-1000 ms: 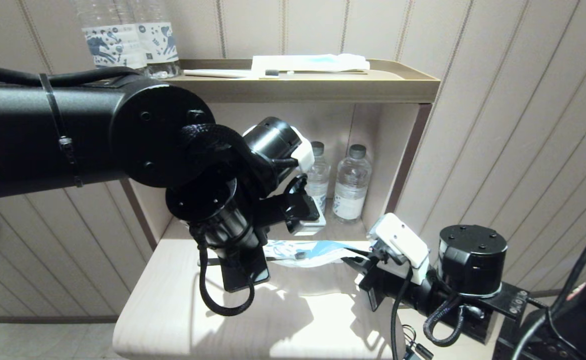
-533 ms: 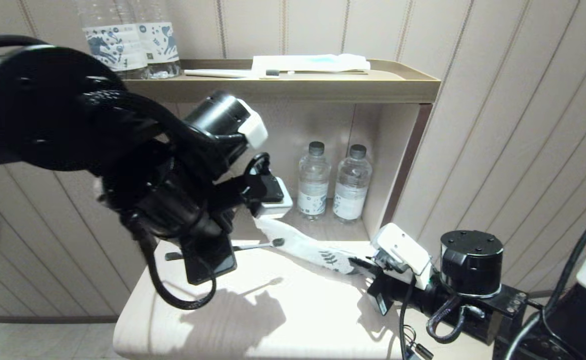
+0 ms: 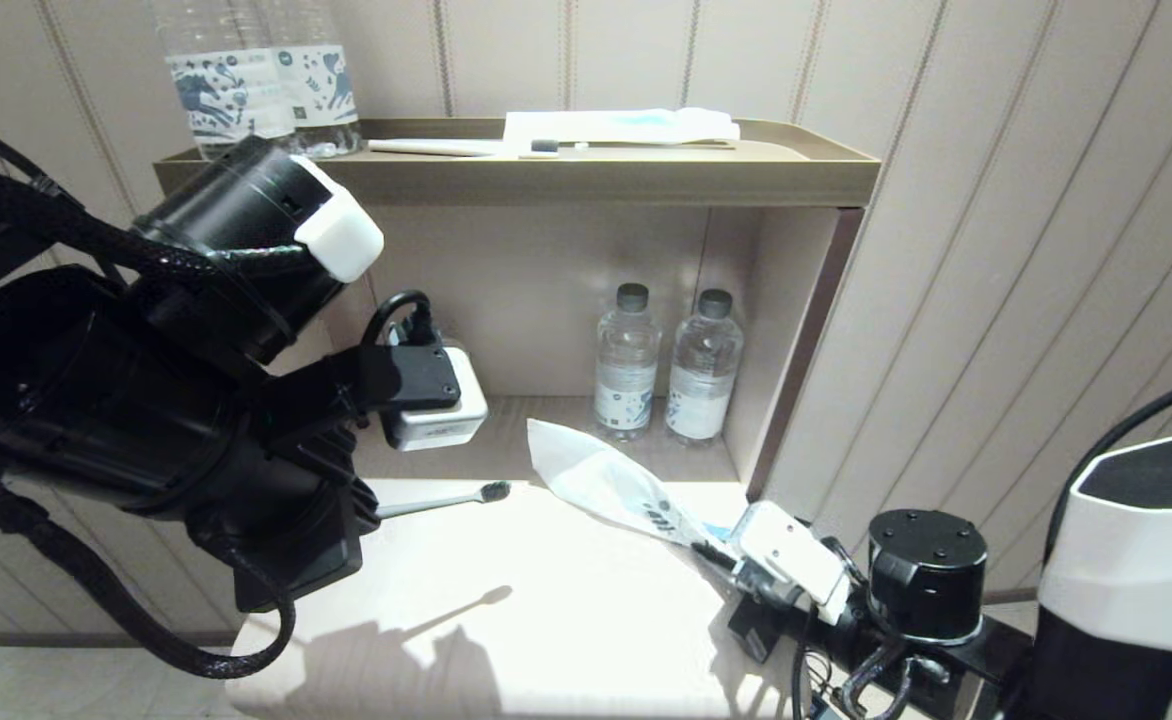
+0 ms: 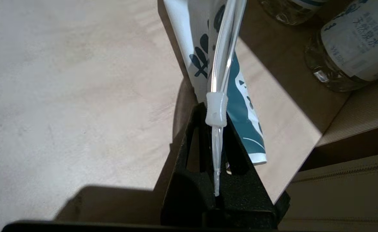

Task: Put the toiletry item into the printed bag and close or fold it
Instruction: Place the toothbrush in the storage bag

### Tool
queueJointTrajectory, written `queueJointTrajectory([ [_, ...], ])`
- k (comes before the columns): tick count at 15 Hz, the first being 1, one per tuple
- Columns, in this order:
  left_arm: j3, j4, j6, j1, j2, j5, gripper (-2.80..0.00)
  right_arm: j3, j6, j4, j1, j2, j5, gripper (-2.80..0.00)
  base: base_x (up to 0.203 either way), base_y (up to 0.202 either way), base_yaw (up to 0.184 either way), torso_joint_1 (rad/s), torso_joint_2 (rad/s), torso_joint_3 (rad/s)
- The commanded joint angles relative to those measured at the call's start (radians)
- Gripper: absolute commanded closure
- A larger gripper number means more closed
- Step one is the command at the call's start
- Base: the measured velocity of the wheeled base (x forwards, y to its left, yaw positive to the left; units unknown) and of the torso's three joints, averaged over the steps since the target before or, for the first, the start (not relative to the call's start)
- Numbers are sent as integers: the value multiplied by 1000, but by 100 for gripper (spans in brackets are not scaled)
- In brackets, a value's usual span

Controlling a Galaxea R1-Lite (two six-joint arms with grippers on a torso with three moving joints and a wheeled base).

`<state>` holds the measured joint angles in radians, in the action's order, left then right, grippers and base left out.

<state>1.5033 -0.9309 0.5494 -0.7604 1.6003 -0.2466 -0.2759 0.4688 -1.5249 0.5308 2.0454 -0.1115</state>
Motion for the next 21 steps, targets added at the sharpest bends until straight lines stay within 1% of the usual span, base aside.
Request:
queueJointTrajectory([
  [1,8,-5,4,0,-11,-3,0,26,6,-45,32,8,2,0,0,0,0,0,0,0],
  [4,11,1,4,1,-10,-2,0,23,29,-45,57,-7,71,0,0,0,0,0,0,0],
  [10,12,43,3,1,6,-2,0,-17,32,-45,75,-192,115,0,0,0,0,0,0,0],
  [12,12,68,1,1,3,0,0,-48,31,-45,83,-251,138,0,0,0,0,0,0,0],
  [16,15,130,-3,1,-12,15,0,-78,22,-45,96,-328,149,0,0,0,0,0,0,0],
  [17,23,137,-3,1,-13,15,0,-76,23,-45,115,-334,161,0,0,0,0,0,0,0],
  [21,111,128,0,-12,0,13,0,-66,24,-45,117,-310,167,0,0,0,0,0,0,0],
])
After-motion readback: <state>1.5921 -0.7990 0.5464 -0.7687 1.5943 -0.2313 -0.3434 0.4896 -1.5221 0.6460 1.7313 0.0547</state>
